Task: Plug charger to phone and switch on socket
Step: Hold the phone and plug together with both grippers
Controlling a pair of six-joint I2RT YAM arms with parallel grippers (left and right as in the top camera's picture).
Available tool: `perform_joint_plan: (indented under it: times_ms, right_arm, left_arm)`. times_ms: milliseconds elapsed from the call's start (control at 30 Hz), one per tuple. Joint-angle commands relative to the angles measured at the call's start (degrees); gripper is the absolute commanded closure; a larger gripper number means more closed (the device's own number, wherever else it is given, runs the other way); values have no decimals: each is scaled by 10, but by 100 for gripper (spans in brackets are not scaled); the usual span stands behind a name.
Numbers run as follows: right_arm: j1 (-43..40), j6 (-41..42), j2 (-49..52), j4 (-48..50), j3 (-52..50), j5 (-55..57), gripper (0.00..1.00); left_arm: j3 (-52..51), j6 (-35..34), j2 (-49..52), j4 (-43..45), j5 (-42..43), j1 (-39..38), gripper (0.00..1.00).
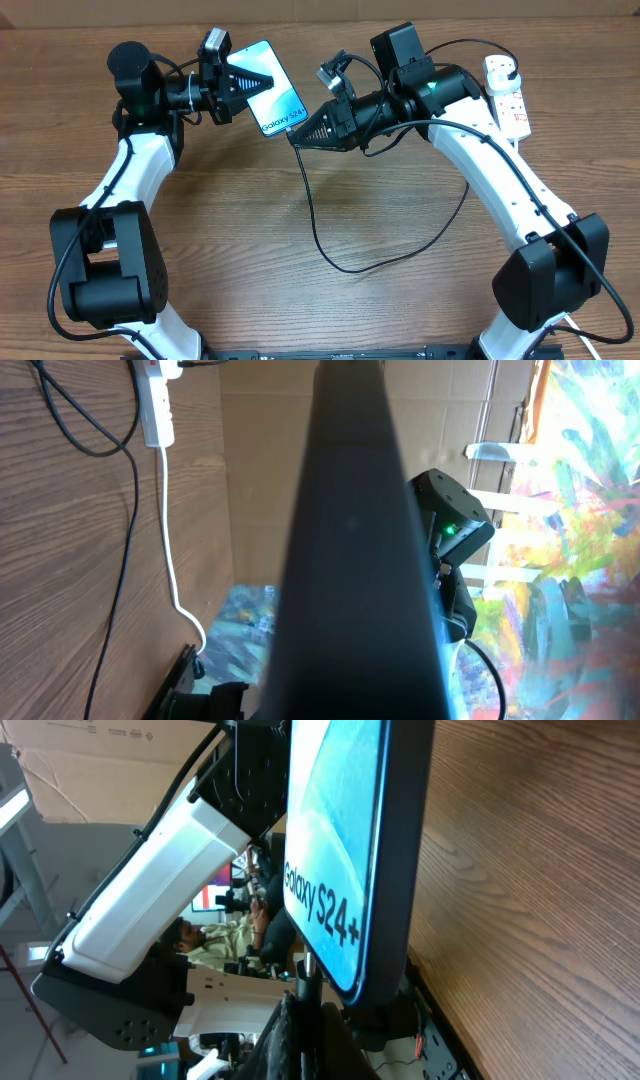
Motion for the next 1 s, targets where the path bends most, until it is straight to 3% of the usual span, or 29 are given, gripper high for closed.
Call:
perform_joint_plan:
  times_ms: [0,967]
  right_arm:
    - [0,10,3,5,5,-3,96]
    - [-15,-15,15,-58,5,-49,96]
  left_arm:
    - [7,5,1,5,12,-5,96]
    - [7,5,1,5,12,-3,96]
